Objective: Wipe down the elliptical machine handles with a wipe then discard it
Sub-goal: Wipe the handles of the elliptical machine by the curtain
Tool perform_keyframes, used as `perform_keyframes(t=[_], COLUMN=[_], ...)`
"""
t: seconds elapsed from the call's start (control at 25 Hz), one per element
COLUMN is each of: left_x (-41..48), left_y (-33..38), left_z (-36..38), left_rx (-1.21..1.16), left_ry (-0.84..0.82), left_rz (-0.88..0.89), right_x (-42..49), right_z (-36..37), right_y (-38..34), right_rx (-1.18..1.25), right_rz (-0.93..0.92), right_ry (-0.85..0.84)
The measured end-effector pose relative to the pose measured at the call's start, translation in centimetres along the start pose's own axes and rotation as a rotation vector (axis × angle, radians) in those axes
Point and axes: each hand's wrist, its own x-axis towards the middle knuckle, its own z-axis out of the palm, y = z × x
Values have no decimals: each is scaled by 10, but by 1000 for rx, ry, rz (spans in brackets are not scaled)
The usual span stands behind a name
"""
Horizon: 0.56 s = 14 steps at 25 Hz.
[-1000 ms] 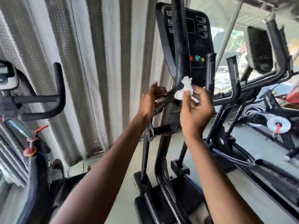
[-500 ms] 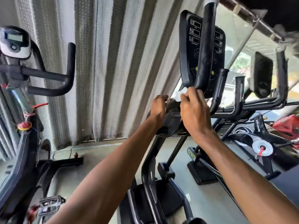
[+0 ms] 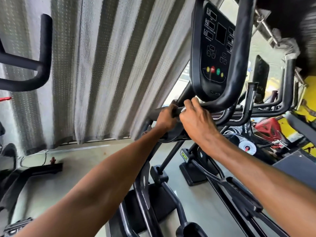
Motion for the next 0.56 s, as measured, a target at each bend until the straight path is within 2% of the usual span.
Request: perform_keyframes(t=[0.16, 0.36, 0.44, 0.56], left_x=[7, 12, 12, 12], left_y=[-12, -37, -38, -39], left_z=[7, 3, -8, -19], left_rx=[60, 183, 110, 40], left_ry=[42, 62, 31, 44], left_rz=[0, 83, 82, 99], right_x=[-1, 30, 31, 24], right_z=[-6, 11, 10, 12], right_y=[12, -23, -17, -2], right_rx=[-8, -86, -108, -146], right_rz=[32, 25, 40, 33], right_ry=[58, -149, -125, 2])
